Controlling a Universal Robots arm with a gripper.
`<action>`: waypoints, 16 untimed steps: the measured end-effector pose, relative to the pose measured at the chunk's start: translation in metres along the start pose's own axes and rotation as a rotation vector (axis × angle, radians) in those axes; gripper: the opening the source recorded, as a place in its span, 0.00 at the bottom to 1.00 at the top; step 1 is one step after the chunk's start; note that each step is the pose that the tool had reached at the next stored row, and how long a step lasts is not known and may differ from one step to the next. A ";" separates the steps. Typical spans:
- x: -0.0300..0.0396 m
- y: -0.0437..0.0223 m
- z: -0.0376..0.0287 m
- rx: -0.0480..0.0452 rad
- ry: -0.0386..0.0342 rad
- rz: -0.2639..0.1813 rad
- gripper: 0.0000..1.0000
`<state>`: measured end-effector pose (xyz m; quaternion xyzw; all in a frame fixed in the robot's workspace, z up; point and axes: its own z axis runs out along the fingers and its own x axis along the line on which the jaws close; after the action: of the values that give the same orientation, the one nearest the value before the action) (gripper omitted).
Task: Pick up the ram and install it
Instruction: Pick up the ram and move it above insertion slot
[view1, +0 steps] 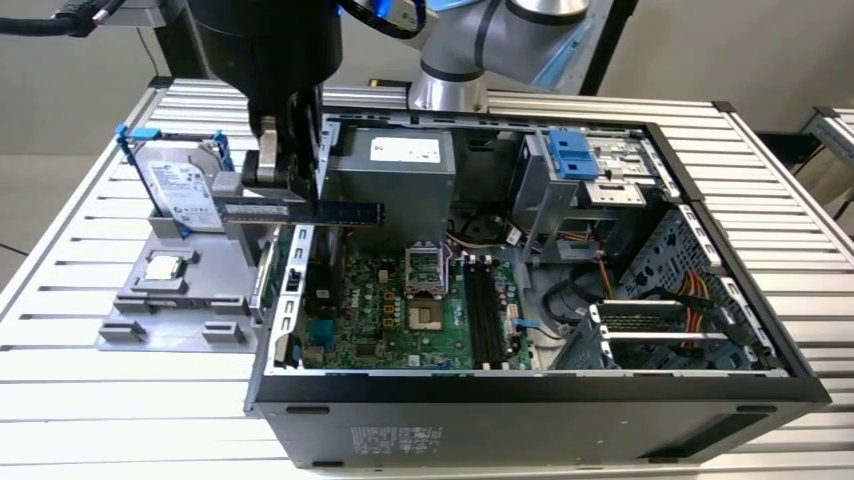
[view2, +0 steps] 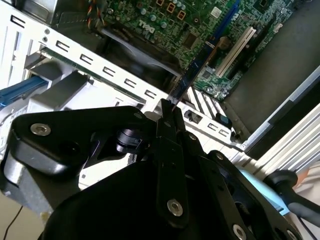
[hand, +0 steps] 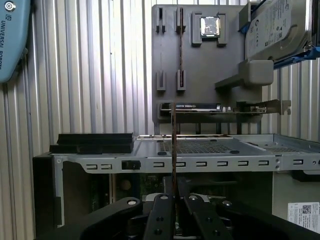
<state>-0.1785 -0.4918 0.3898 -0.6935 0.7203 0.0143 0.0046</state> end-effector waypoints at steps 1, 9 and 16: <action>0.0000 -0.0007 -0.0001 0.0000 0.0001 0.000 0.00; -0.0003 -0.0074 -0.0002 0.0000 0.0001 0.000 0.00; -0.0007 -0.0178 -0.0003 0.0000 0.0001 0.000 0.00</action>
<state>-0.1607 -0.4918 0.3898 -0.6935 0.7203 0.0143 0.0046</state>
